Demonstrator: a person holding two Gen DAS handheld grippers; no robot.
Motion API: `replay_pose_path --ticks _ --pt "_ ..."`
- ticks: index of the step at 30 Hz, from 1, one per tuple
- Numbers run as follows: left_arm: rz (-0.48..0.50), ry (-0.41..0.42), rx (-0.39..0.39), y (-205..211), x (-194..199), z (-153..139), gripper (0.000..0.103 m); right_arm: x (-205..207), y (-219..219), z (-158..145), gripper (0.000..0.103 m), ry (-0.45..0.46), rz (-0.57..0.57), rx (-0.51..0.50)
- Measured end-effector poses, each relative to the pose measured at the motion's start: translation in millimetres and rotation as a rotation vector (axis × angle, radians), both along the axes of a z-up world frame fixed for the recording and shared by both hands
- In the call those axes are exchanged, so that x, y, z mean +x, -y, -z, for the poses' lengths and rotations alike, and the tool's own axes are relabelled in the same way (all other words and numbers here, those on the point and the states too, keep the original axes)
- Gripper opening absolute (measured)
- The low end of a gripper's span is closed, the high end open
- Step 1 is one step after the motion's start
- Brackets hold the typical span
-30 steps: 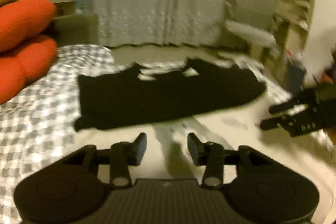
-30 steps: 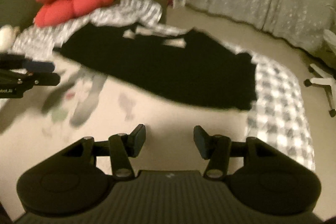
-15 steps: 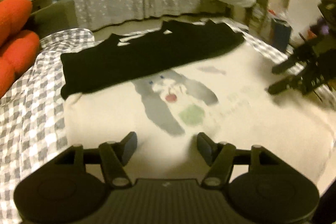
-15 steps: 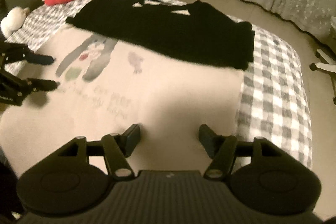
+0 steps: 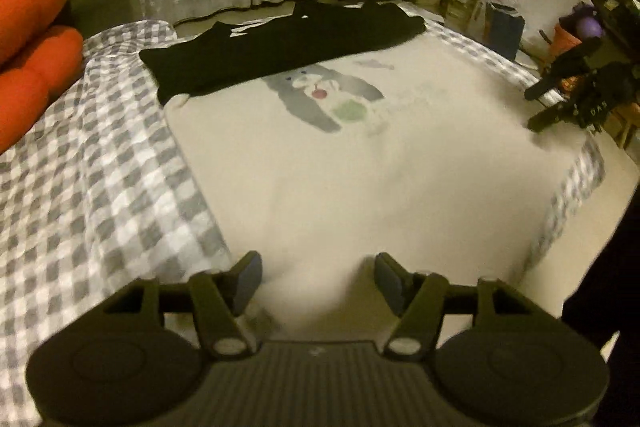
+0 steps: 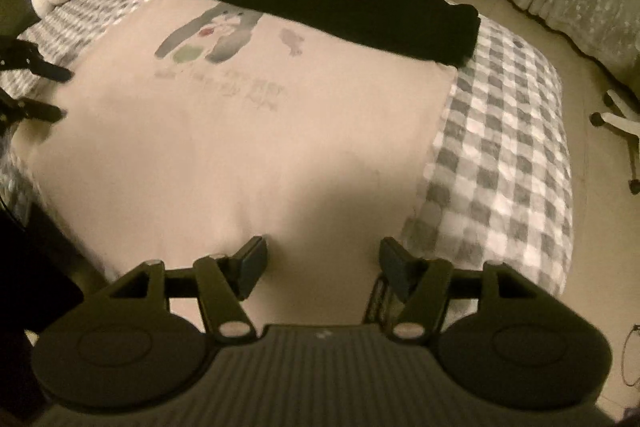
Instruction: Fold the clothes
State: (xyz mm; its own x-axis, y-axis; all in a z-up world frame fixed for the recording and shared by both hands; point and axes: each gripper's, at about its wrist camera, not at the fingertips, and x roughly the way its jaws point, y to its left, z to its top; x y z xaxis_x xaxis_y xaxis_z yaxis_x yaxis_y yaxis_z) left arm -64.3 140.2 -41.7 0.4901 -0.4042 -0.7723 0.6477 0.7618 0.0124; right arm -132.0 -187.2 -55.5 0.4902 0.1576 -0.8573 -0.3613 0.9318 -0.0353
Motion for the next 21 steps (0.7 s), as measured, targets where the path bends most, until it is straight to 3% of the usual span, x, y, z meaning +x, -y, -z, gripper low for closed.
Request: replay_pose_path --ticks 3,5,7,11,14,21 --pt "-0.009 -0.056 0.039 -9 -7 0 0.063 -8 10 0 0.066 -0.047 0.025 0.027" --pt "-0.018 -0.084 0.009 -18 -10 -2 0.060 -13 18 -1 0.066 -0.072 0.048 0.061" --pt "-0.052 -0.158 -0.058 -29 -7 -3 0.057 -17 30 0 0.064 -0.111 0.080 0.134" --pt "-0.133 -0.320 -0.208 -51 5 -1 0.042 -18 56 0 0.052 -0.171 0.164 0.283" --pt "-0.188 -0.416 -0.299 -65 11 6 0.037 -18 71 2 0.043 -0.222 0.223 0.388" --pt "-0.243 -0.520 -0.412 -81 12 18 0.031 -23 87 8 0.038 -0.275 0.252 0.495"
